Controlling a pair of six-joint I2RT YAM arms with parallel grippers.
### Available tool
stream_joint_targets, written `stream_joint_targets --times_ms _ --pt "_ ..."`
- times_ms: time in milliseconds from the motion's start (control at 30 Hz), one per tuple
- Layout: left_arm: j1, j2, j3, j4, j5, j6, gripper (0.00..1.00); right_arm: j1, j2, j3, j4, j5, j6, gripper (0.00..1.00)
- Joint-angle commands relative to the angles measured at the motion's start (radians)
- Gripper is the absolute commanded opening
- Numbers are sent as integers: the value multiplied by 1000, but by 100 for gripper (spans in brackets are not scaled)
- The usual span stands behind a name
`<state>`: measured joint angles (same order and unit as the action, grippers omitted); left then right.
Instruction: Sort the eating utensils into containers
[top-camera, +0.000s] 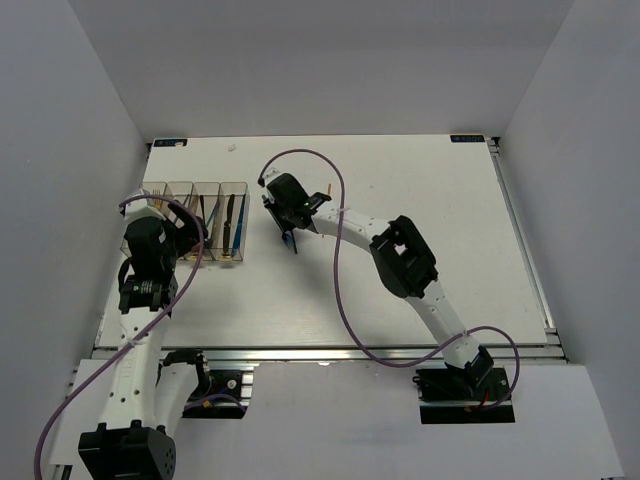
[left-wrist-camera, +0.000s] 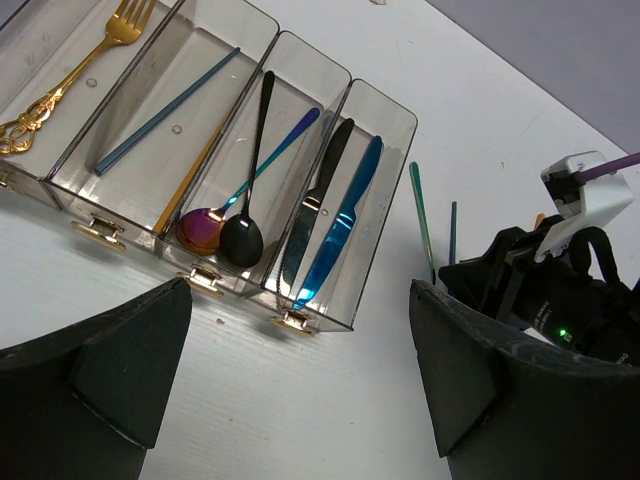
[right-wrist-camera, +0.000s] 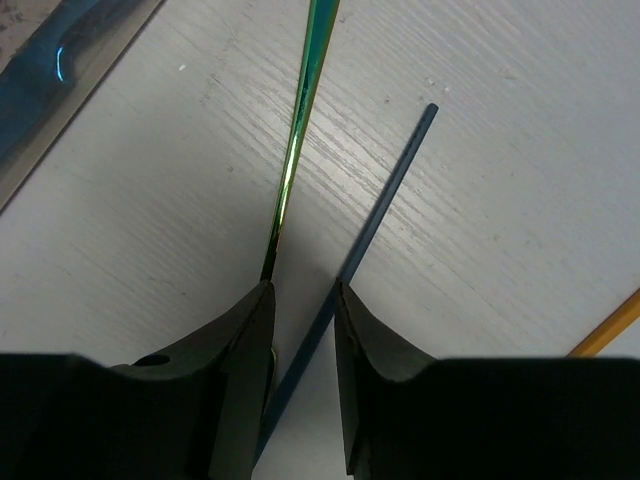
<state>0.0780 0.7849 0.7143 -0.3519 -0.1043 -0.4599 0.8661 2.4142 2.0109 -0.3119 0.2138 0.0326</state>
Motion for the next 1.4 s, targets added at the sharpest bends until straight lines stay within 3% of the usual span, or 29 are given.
stream_joint_targets --times_ms 0,700,833,900,1200,1367 --pt "-4 -1 11 -6 17 12 98 8 23 55 27 -36 -19 36" --pt "-4 -1 10 -6 25 20 98 7 108 109 -18 -71 4 34" --pt "-4 -3 11 -7 23 21 98 7 106 104 -67 -76 27 22" --pt "-4 -4 10 -9 23 21 98 7 80 91 -88 -73 59 0" --pt "-3 -10 -7 -4 64 10 98 51 -119 -101 -89 -57 177 0" --pt "-4 -41 -70 52 222 -46 98 74 -260 -201 -72 4 288 0"
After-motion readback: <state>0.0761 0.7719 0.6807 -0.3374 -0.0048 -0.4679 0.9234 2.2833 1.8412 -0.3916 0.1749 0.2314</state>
